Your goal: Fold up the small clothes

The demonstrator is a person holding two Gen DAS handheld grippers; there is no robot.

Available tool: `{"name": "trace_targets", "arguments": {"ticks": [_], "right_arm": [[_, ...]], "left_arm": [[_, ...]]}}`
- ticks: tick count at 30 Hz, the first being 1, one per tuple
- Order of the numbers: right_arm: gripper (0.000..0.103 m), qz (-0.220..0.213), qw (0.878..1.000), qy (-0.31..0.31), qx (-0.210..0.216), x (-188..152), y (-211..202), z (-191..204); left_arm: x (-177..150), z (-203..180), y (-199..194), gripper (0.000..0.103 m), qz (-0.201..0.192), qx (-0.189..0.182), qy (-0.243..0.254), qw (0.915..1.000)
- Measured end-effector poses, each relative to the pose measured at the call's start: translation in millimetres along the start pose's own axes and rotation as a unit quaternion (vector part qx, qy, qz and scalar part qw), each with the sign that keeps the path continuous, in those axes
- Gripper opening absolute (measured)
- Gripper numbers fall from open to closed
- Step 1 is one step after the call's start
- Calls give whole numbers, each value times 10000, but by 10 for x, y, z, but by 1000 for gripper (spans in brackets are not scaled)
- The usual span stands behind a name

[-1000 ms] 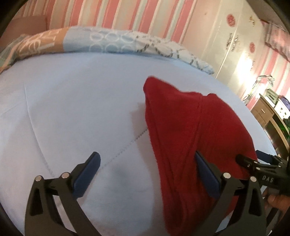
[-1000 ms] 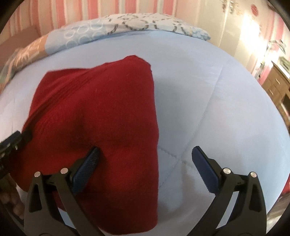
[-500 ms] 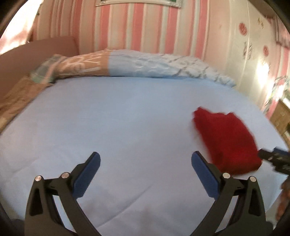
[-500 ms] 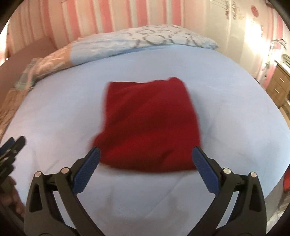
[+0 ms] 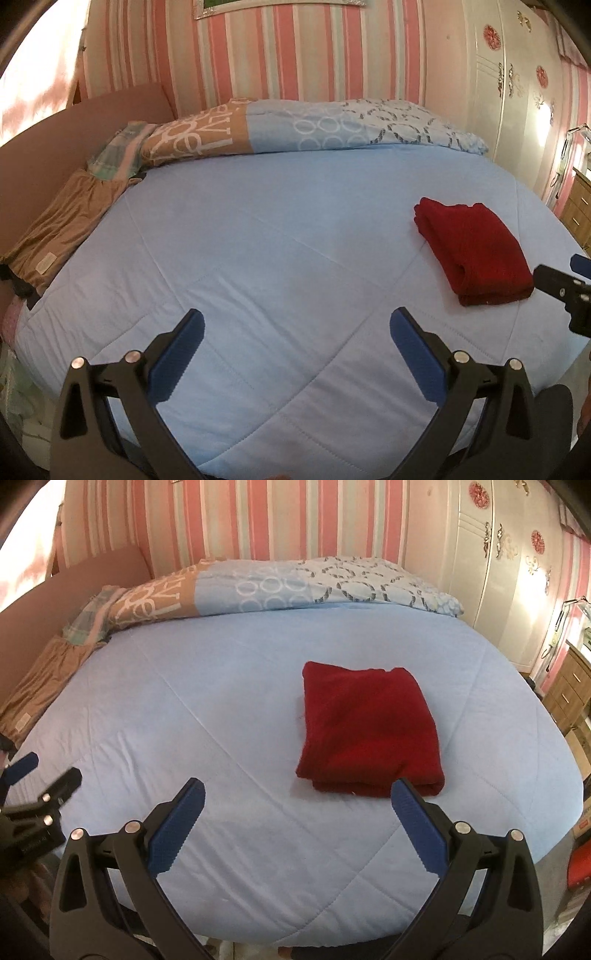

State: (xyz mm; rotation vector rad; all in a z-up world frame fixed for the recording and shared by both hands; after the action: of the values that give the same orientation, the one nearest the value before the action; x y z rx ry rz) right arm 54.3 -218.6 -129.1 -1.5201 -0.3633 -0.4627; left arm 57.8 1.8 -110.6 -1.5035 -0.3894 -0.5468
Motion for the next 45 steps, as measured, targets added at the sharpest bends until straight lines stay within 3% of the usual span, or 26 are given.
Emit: {"name": "trace_targets", "arguments": {"ticks": [13, 24, 45], "right_arm": [[100, -91, 9999, -7, 45, 31, -74, 71], [100, -83, 9999, 88, -24, 36, -61, -22], [100, -32, 10000, 75, 42, 45, -44, -73]], "left_arm": [[129, 34, -123, 101, -123, -58, -299, 9995], [164, -70, -147, 101, -234, -157, -36, 9996], [177, -125, -163, 101, -239, -103, -33, 9997]]}}
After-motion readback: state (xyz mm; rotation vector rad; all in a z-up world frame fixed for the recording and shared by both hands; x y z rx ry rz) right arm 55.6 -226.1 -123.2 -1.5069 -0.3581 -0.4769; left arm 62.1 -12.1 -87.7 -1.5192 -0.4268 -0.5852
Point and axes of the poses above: each gripper's, at about its wrist camera, not at the fingertips, and y roughly the way its jaws point, z to its left, x to its top, the point moved 9 cm from there along y, roughly the way its jaws point, and after that the axes turned 15 degrees about z, right-handed, at the moved point
